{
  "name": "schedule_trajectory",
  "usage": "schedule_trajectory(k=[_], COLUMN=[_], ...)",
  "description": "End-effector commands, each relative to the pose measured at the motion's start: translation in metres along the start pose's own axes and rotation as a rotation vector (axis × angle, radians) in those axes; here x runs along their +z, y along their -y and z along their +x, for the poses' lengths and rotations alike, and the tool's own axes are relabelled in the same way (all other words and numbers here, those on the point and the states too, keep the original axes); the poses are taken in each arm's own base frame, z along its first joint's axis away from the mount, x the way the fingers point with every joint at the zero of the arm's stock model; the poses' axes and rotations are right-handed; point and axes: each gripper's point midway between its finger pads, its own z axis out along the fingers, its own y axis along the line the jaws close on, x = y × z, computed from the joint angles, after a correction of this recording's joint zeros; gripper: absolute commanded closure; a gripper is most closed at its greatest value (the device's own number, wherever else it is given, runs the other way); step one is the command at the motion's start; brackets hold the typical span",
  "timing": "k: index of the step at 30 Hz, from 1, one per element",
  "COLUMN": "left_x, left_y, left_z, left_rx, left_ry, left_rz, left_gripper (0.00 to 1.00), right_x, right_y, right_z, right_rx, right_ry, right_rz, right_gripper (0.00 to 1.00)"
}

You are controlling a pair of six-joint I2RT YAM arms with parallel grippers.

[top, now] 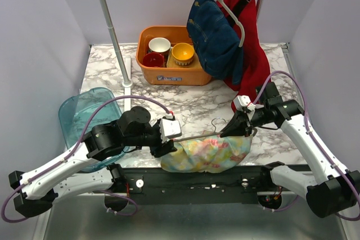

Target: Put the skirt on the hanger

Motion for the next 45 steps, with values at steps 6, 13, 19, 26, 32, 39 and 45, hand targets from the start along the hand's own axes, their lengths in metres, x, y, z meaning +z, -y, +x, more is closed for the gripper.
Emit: schedule_trajectory(k=[6, 13, 19, 26, 32, 39, 45], left_x=[0.006, 0.002, -0.020, -0.068, -0.120, -0.182, -0.164], left_y=[-0.010, -0.010, -0.023, -0.042, -0.076, -0.109, -0.157], left_z=[-0.016, -0.014, -0.002, -0.009, -0.024, -0.093, -0.157], left_rx=[0.019, -0.081, -0.250, -0.335, -0.440, -0.428, -0.340], left_ry=[0.068, 0.075, 0.080, 0.167, 0.253, 0.505, 0.535], left_rz=[-0.039, -0.070, -0.219, -0.417, -0.692, -0.908, -1.034], left_gripper=[0.98, 1.00, 1.00, 1.00, 1.00, 1.00, 1.00], right_x=[0.000, -0.001, -0.014, -0.060, -0.073, -0.070, -0.069], right_y=[0.000, 0.001, 0.017, 0.058, 0.072, 0.072, 0.072], right_z=[-0.012, -0.014, -0.024, -0.040, -0.032, -0.029, -0.025], right_rx=[-0.022, 0.002, 0.040, 0.056, 0.128, 0.151, 0.163], right_ry=[0.027, 0.038, 0.039, 0.053, 0.063, 0.073, 0.075], right_rz=[-0.010, 0.002, 0.100, 0.449, 0.554, 0.537, 0.533], right_gripper=[0.99, 0.97, 0.36, 0.22, 0.22, 0.22, 0.22])
